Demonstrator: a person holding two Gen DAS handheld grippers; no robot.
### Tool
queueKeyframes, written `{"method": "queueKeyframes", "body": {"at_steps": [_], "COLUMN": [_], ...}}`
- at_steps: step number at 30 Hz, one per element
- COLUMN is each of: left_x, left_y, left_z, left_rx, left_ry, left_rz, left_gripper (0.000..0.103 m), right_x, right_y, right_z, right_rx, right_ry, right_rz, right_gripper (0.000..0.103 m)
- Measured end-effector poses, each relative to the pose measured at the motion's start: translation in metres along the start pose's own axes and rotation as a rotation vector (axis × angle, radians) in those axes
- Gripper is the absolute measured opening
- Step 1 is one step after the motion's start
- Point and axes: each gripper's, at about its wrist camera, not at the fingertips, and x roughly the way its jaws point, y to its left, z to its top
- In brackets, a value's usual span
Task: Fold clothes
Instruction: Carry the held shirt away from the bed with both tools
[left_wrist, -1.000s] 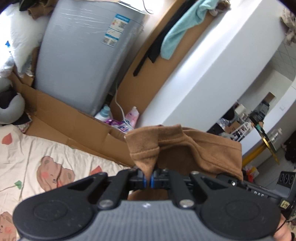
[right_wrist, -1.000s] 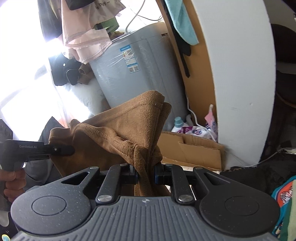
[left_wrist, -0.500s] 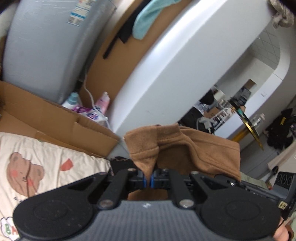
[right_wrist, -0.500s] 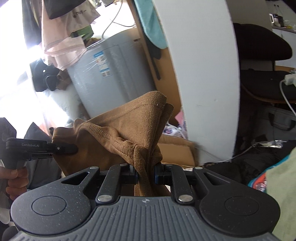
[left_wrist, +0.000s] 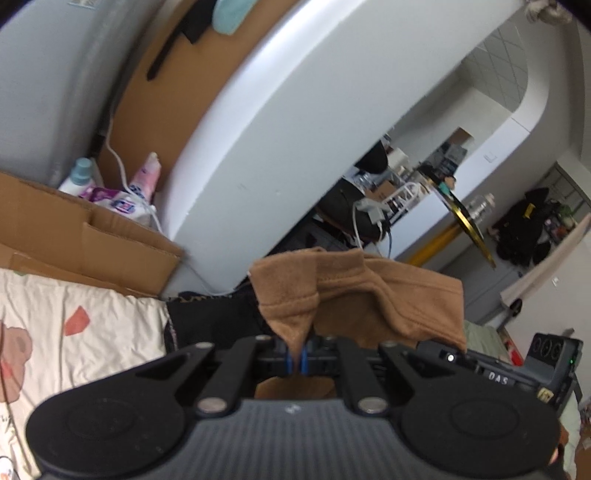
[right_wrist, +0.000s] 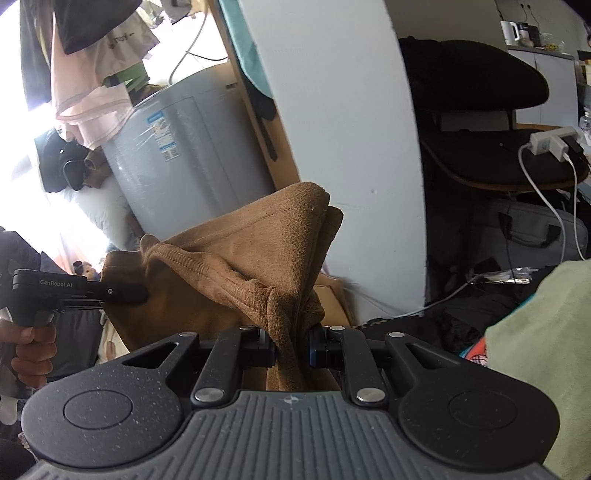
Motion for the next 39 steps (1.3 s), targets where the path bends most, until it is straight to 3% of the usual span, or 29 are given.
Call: {"method": "queueKeyframes", "body": {"at_steps": [7, 12, 24, 39], "left_x": [0.047, 0.075, 0.136, 0.181], "left_y": [0.003, 0.002, 0.026, 0.074], "left_z": [-0.004, -0.012, -0.024, -0.055], "left_rx": [0.034, 0.137, 0.203, 0.166], "left_ry": [0.066, 0.077, 0.123, 0.173], "left_rz": [-0.07, -0.11, -0.214, -0.277], "left_gripper": [0.005, 0.005, 0.004, 0.004], "right_x": [0.006, 0.019, 0.061, 0.107], "right_y": [-0.04, -0.066, -0.106, -0.135], "right_z": [-0.015, -0.029, -0.068, -0.108], "right_rx": [0.028, 0.038, 0.048, 0.055], "right_ry": [-0.018, -0.008, -0.026, 0.04], "right_rz": [-0.046, -0.099, -0.229, -0.282], "right_gripper": [0.015, 0.015, 0.015, 0.015]}}
